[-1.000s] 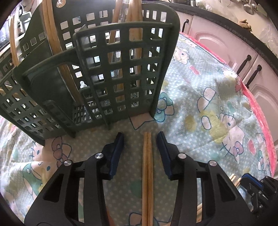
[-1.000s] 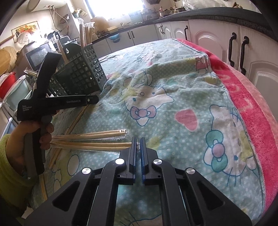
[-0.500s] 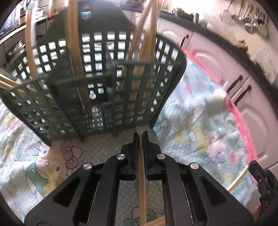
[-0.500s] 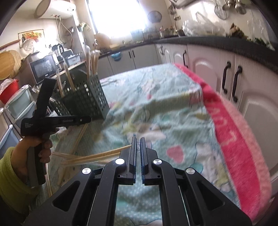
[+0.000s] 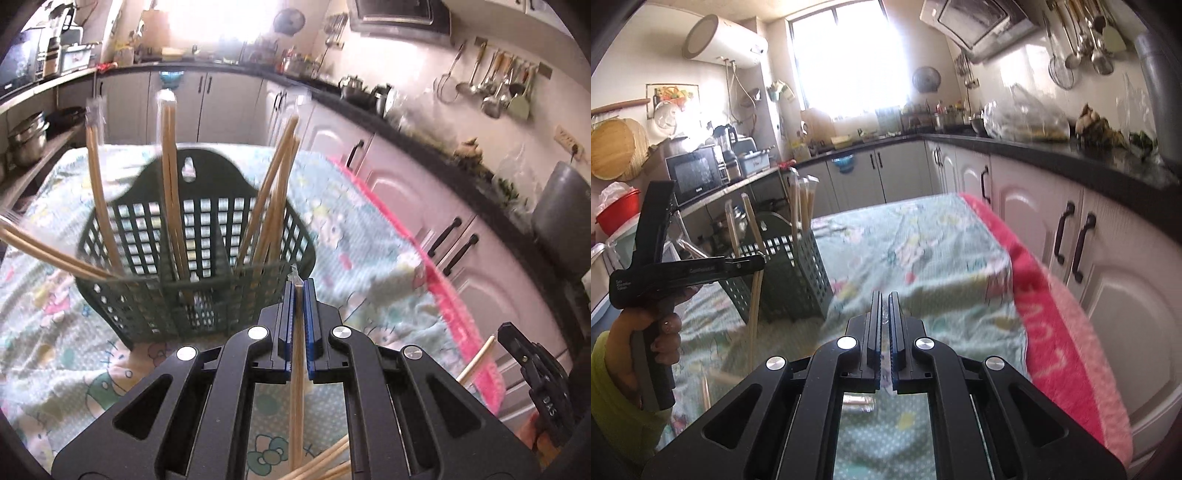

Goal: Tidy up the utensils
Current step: 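Lift the chopstick with the left gripper and carry it over the caddy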

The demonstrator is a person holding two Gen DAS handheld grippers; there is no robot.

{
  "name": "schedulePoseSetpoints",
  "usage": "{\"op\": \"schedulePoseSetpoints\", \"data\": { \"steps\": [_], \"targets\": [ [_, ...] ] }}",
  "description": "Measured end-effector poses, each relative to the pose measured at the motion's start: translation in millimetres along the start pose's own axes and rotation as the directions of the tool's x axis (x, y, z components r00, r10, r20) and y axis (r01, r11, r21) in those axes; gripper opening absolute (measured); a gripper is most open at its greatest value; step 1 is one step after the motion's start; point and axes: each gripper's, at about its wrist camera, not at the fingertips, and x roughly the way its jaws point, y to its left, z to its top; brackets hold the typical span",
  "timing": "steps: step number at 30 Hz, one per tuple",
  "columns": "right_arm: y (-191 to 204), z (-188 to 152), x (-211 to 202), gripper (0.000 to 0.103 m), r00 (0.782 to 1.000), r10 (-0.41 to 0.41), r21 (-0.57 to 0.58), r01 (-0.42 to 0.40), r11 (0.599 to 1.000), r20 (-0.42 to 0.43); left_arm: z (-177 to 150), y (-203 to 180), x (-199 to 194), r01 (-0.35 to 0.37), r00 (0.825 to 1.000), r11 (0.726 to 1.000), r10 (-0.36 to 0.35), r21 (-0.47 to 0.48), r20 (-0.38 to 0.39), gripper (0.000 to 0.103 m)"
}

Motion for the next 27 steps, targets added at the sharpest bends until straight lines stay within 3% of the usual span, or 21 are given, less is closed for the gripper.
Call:
{"op": "schedulePoseSetpoints", "data": {
  "steps": [10, 27],
  "targets": [
    [22, 29, -11, 0.003, 0.996, 0.042, -0.061, -0.037, 0.997, 0.077, 19, 3, -41, 0.012, 0.993, 1.0, -0.011, -0.006, 0.114, 0.002],
    [76, 54, -13, 0.001, 0.98, 0.162, -0.16, -0.142, 0.977, 0.117, 29, 33, -85, -0.009, 0.976, 0.998, 0.022, -0.062, 0.218, 0.002]
  ]
}}
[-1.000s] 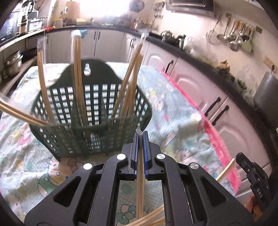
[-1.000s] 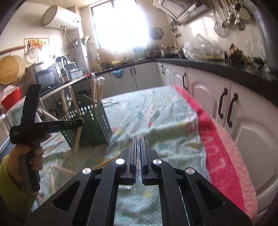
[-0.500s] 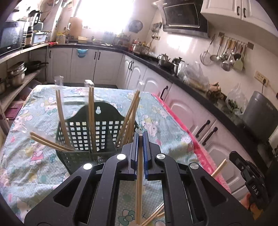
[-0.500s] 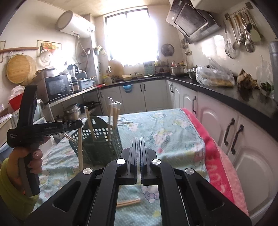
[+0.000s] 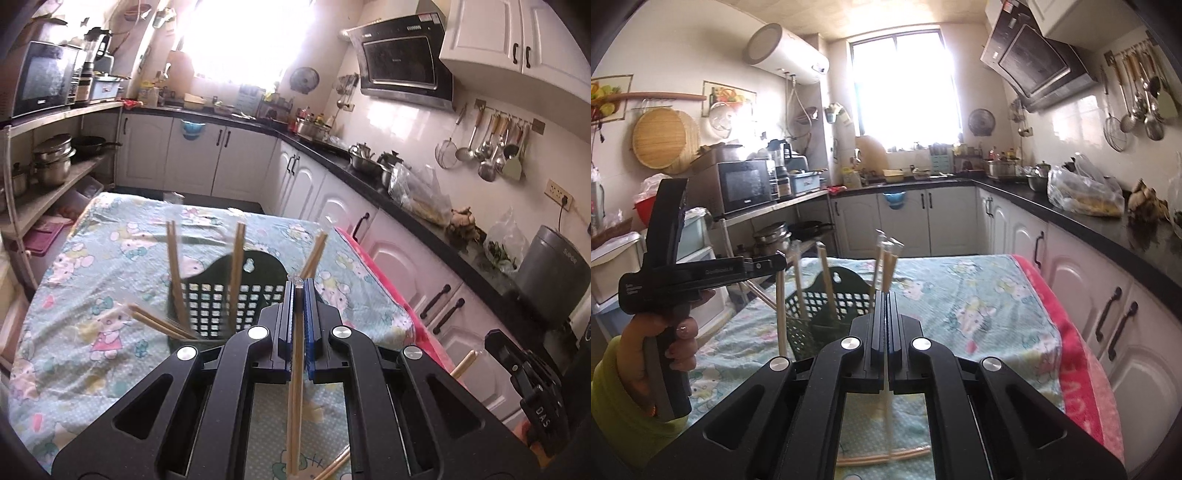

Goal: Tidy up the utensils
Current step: 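Lift the chopstick with the left gripper and carry it over the caddy, then lower the chopstick into the caddy and open the left gripper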

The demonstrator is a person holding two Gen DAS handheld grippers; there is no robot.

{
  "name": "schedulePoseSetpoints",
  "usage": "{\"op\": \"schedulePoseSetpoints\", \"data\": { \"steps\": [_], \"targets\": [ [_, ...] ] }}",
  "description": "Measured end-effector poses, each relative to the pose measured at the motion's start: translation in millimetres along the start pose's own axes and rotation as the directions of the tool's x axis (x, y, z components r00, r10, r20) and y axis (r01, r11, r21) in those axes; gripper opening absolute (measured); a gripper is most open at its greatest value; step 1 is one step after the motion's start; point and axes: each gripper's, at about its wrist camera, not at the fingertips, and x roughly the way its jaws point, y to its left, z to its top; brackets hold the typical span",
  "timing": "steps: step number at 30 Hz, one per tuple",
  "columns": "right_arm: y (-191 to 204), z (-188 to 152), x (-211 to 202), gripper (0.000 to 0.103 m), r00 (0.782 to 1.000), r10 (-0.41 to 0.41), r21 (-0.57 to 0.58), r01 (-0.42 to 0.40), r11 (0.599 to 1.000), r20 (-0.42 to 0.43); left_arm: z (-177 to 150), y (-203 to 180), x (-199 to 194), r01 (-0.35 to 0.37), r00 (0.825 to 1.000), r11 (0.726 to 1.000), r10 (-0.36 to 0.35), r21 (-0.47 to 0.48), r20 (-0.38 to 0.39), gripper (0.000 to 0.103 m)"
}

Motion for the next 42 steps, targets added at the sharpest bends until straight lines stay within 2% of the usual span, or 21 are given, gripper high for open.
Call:
{"op": "schedulePoseSetpoints", "data": {
  "steps": [19, 42],
  "targets": [
    [44, 48, 18, 0.001, 0.99, 0.119, -0.058, -0.115, 0.992, 0.081, 37, 26, -34, -0.043, 0.993, 0.999, 0.045, -0.026, 0.109, 0.002],
    [49, 98, 39, 0.001, 0.975, 0.153, -0.053, -0.146, 0.988, 0.164, 86, 29, -36, -0.046, 0.977, 0.998, 0.055, -0.048, 0.204, 0.002]
  ]
}}
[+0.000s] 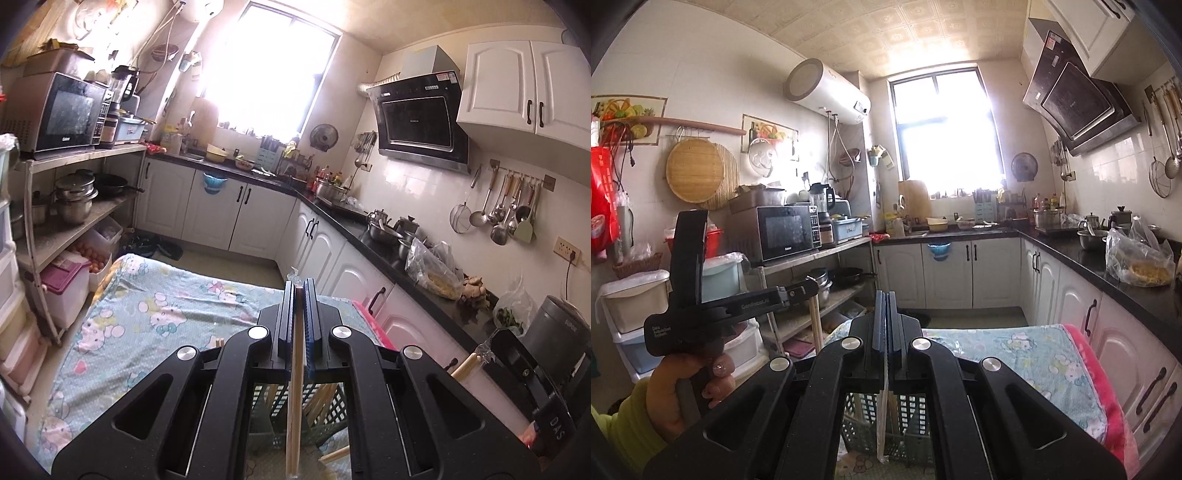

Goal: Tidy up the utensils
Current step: 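Lower the chopstick into the caddy and open the left gripper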

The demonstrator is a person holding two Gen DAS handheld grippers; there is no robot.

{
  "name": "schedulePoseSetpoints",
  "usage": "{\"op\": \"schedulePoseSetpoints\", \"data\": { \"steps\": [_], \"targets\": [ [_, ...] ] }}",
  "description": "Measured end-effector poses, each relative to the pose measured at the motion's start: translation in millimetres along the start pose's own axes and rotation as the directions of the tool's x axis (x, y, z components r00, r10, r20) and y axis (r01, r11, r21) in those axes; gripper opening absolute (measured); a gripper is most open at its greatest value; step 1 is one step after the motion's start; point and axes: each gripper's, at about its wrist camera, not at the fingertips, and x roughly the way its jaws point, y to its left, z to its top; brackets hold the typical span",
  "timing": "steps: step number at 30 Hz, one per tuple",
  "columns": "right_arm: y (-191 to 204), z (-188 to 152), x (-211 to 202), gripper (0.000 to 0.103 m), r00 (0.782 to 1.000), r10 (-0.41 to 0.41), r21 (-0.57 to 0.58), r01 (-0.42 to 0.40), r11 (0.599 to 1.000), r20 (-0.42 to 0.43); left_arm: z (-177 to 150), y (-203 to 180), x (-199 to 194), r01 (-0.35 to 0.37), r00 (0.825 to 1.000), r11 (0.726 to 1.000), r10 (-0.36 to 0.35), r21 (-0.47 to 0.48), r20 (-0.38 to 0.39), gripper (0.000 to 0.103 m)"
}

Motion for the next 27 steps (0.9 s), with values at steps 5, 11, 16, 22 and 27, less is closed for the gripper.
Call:
{"op": "schedulePoseSetpoints", "data": {
  "steps": [5, 11, 16, 22, 27],
  "targets": [
    [-3, 8, 5, 0.001, 1.0, -0.008, -0.001, 0.008, 1.0, 0.011, 11, -5, 5, -0.001, 1.0, 1.0, 0.001, 0.011, 0.018, 0.002],
    [-12, 17, 7, 0.001, 0.999, -0.027, 0.004, 0.027, 1.0, 0.034, 19, -9, 17, -0.011, 0.999, 1.0, 0.011, 0.01, 0.03, 0.002],
    [-19, 25, 9, 0.001, 0.998, -0.04, 0.007, 0.04, 0.999, 0.056, 23, -12, 30, -0.03, 0.998, 1.0, 0.03, 0.005, 0.05, 0.002],
    [-26, 24, 17, 0.001, 0.998, -0.046, 0.007, 0.045, 0.999, 0.051, 18, -15, 52, -0.062, 0.996, 0.998, 0.061, 0.006, 0.067, 0.002],
    [-32, 16, 28, 0.001, 0.998, -0.048, 0.023, 0.047, 0.999, 0.029, 8, -15, 66, -0.076, 0.995, 0.997, 0.075, 0.008, 0.06, 0.002]
  ]
}}
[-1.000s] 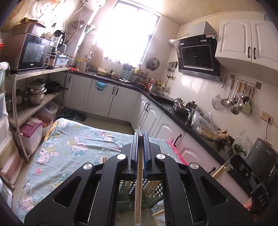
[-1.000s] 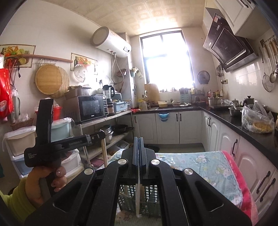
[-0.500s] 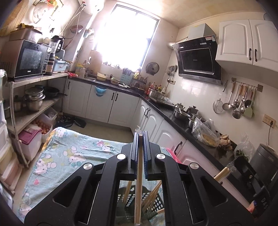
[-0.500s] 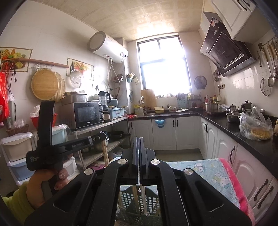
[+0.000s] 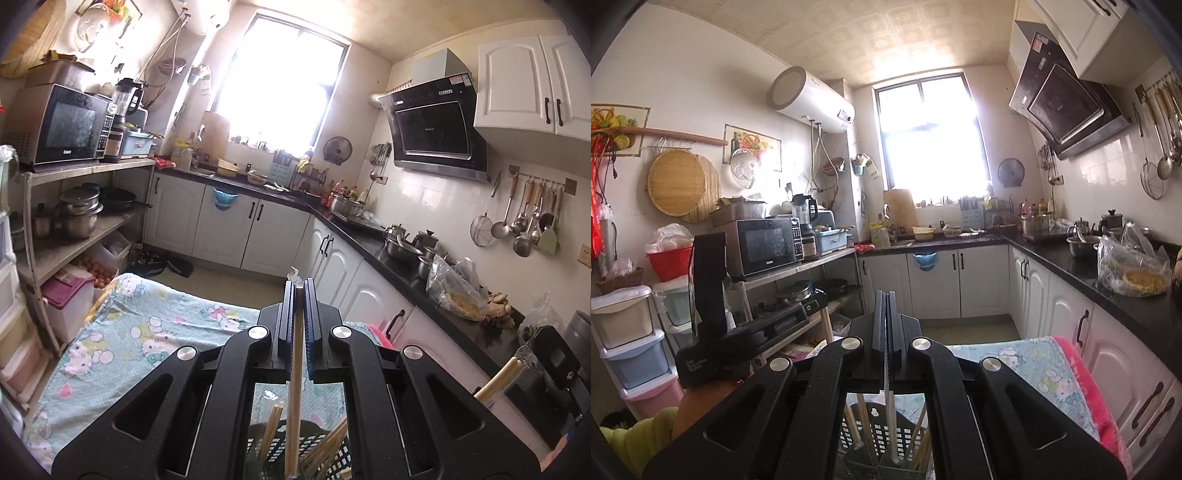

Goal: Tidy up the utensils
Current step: 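Lower the chopstick into the caddy and open the left gripper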

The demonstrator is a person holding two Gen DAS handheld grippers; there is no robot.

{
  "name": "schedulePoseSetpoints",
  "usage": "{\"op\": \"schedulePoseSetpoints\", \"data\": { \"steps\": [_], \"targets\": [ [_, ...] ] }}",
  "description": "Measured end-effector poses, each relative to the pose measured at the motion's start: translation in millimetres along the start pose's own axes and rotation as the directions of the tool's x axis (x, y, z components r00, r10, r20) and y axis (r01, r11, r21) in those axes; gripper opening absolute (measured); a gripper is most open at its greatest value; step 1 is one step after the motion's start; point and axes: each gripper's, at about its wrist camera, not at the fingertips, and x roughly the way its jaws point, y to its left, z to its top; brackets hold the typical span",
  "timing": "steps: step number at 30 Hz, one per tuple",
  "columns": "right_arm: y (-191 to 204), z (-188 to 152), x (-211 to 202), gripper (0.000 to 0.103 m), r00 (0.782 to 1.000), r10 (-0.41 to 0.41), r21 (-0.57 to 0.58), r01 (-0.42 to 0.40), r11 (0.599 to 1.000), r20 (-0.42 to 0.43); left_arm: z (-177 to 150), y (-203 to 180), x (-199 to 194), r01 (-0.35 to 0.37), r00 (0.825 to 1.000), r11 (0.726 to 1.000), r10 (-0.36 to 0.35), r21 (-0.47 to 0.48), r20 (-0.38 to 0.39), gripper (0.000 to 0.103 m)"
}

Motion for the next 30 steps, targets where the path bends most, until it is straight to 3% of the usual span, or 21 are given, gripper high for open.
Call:
{"op": "schedulePoseSetpoints", "data": {
  "steps": [17, 30],
  "targets": [
    [-17, -28, 31, 0.001, 0.997, -0.002, 0.064, 0.007, 0.998, -0.079, -39, 4, 26, 0.0, 0.998, 1.0, 0.002, 0.028, -0.061, 0.003],
    [-18, -45, 46, 0.001, 0.99, 0.009, 0.086, 0.003, 0.996, -0.141, -52, 10, 32, 0.01, 0.995, 0.999, -0.007, 0.033, -0.099, 0.003]
  ]
}}
